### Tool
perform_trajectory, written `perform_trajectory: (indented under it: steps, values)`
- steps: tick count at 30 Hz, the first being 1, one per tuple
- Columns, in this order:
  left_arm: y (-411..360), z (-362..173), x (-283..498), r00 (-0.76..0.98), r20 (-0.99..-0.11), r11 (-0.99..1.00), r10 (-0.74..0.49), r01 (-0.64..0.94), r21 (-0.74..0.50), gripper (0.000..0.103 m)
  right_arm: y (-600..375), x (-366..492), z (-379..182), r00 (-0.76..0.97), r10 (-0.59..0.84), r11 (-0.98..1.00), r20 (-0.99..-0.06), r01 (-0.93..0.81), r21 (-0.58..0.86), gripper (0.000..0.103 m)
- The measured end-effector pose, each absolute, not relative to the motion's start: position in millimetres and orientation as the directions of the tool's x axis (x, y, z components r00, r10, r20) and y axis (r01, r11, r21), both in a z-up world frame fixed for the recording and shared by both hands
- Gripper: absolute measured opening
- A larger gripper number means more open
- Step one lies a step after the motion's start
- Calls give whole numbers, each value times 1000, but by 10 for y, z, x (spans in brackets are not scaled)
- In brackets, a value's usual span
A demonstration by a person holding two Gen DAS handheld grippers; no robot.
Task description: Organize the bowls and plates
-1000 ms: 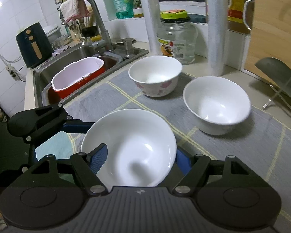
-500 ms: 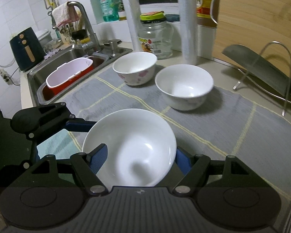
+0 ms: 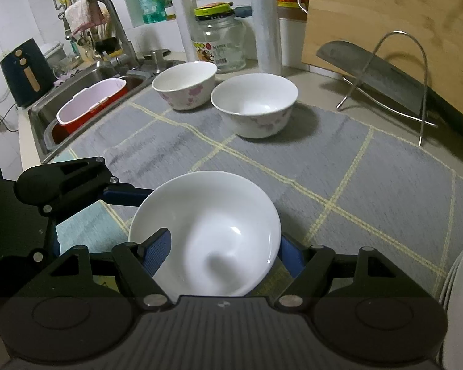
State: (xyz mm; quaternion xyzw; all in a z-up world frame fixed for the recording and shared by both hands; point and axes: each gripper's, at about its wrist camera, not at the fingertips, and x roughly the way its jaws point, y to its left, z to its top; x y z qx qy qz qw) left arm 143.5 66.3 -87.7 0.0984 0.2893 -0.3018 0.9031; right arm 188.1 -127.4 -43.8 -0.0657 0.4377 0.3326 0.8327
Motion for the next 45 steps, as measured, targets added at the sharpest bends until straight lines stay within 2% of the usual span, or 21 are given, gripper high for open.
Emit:
perform_trajectory:
  steps: [9, 10, 12, 19, 26, 33, 39, 45]
  values:
    - [657, -927, 1451, 643, -589, 802, -489, 597, -14, 88, -1292, 1887, -460, 388, 499, 762, -775, -622, 179, 82]
    - [665, -930, 1454, 640, -589, 802, -493, 597, -22, 89, -1290, 1888, -462, 382, 502, 758, -776, -626, 181, 87]
    - [680, -932, 1459, 634, -590, 802, -500, 596, -39, 100, -1280, 1876, -457, 389, 501, 756, -773, -631, 172, 94]
    - [813, -872, 1379, 642, -597, 825, -481, 562, -60, 101, -1310, 1836, -398, 444, 495, 766, -746, -629, 134, 103]
    - [1080, -738, 1278, 664, -615, 875, -424, 476, -90, 101, -1350, 1876, -325, 491, 479, 785, -727, -610, 106, 103]
    - [1332, -581, 1433, 746, -607, 939, -272, 343, 1, 102, -1258, 1929, -223, 594, 418, 805, -687, -593, -23, 103]
    - [1509, -384, 1719, 795, -552, 956, -253, 293, -16, 102, -1156, 2018, -105, 650, 404, 793, -644, -600, -109, 103]
    - [1486, -284, 2070, 797, -551, 949, -247, 314, 28, 102, -1047, 2109, -65, 661, 431, 776, -614, -619, -122, 103]
